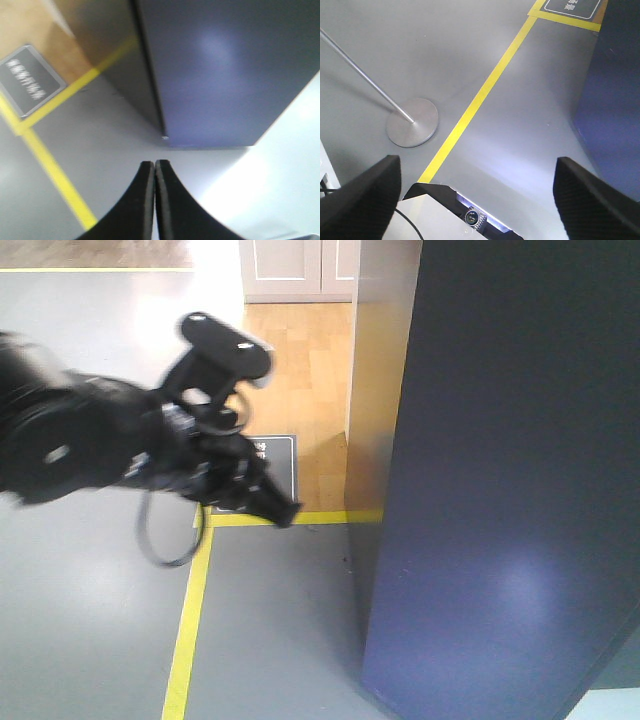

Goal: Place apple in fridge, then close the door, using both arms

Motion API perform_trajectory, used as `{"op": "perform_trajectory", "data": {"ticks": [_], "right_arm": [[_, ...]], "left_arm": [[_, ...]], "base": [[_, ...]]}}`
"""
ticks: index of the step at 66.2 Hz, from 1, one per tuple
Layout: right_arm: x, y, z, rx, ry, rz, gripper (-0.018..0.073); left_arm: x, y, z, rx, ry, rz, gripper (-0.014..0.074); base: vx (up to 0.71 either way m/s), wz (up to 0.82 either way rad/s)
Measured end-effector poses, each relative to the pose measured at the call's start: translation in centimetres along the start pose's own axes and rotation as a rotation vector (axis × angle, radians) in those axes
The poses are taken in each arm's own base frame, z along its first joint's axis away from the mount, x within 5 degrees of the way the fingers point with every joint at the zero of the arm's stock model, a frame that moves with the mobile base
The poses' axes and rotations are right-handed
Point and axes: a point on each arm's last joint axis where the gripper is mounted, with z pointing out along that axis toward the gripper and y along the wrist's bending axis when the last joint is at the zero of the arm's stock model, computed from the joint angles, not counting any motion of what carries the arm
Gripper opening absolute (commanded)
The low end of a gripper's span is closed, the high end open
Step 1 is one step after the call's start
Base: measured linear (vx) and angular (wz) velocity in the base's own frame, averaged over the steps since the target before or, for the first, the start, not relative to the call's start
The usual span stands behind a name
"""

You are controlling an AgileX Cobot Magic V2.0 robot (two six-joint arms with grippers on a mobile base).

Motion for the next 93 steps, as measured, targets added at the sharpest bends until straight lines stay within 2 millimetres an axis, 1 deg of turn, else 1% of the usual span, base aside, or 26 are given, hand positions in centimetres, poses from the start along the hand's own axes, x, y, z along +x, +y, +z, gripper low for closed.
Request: {"op": "perform_trajectory", "data": {"ticks": [8,17,28,34,40,49,55,67,70,75,77,87,93], "right_arm": [[0.0,0.0,0.0,0.000,0.000,0.000,0.0590],[0.0,0.0,0.0,0.000,0.000,0.000,0.0590],[-0.2,0.0,0.0,0.003,-0.023,0.000,0.0590],[-0.3,-0.2,0.0,0.019,-0.038,-0.007,0.0587],[-0.7,-0.5,0.0,0.054,-0.070,-0.018,0.0565],[-1.7,-1.5,0.8,0.138,-0.061,0.005,0.0488],[-2.4,-2.4,1.6,0.200,-0.009,0.017,0.0396],[-4.6,-3.8,3.3,0.295,0.042,-0.009,0.0129],[-5.0,-4.1,3.8,0.307,0.045,-0.017,0.0071],[-5.7,-4.4,4.7,0.314,0.055,-0.018,0.0001],[-5.9,-4.6,5.1,0.316,0.058,-0.019,-0.0015],[-6.7,-5.3,7.1,0.320,0.100,-0.014,-0.0010],[-7.5,-5.6,8.1,0.325,0.123,-0.013,-0.0010]], "left_arm": [[1.8,0.9,-1.8,-0.073,-0.014,-0.018,-0.0006],[3.8,1.6,-3.2,-0.128,-0.014,-0.048,-0.0006],[6.2,2.2,-4.6,-0.153,-0.005,-0.099,-0.0006],[7.4,3.1,-5.3,-0.170,-0.027,-0.137,-0.0006],[8.5,3.8,-5.7,-0.177,-0.054,-0.175,-0.0006],[9.3,4.1,-6.0,-0.168,-0.106,-0.198,-0.0006],[9.3,4.1,-5.9,-0.162,-0.124,-0.195,-0.0006],[9.3,4.1,-5.9,-0.163,-0.125,-0.192,-0.0006],[9.3,4.1,-5.9,-0.164,-0.122,-0.193,-0.0006],[9.3,4.1,-5.9,-0.164,-0.121,-0.193,-0.0006],[9.3,4.1,-5.9,-0.164,-0.121,-0.193,-0.0006],[9.3,4.1,-5.9,-0.164,-0.121,-0.193,-0.0006],[9.3,4.1,-5.9,-0.164,-0.121,-0.193,-0.0006]], "base": [[0.00,0.00],[0.00,0.00],[0.00,0.00],[0.00,0.00],[0.00,0.00],[0.00,0.00],[0.00,0.00],[0.00,0.00],[0.00,0.00],[0.00,0.00],[0.00,0.00],[0.00,0.00],[0.00,0.00]]}}
